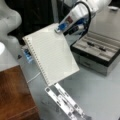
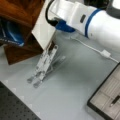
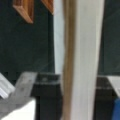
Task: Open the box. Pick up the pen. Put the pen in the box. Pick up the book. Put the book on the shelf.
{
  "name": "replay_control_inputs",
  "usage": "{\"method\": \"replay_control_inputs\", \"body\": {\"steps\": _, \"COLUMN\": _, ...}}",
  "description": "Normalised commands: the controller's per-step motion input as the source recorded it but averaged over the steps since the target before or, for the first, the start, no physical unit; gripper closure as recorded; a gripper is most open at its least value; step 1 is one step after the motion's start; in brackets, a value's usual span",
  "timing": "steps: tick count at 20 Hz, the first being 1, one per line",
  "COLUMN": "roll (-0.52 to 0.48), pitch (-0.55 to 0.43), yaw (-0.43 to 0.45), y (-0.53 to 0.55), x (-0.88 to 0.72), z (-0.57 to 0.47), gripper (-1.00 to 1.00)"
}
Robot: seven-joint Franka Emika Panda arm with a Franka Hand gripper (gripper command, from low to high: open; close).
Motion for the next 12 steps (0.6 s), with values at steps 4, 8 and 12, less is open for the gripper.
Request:
{"method": "replay_control_inputs", "body": {"steps": 4, "roll": 0.071, "pitch": 0.144, "yaw": -0.238, "y": -0.13, "x": 0.01, "z": 0.35, "gripper": 1.00}}
{"method": "replay_control_inputs", "body": {"steps": 8, "roll": 0.057, "pitch": 0.108, "yaw": -0.141, "y": -0.21, "x": -0.05, "z": 0.33, "gripper": 1.00}}
{"method": "replay_control_inputs", "body": {"steps": 12, "roll": 0.053, "pitch": 0.061, "yaw": -0.054, "y": -0.27, "x": -0.13, "z": 0.28, "gripper": 1.00}}
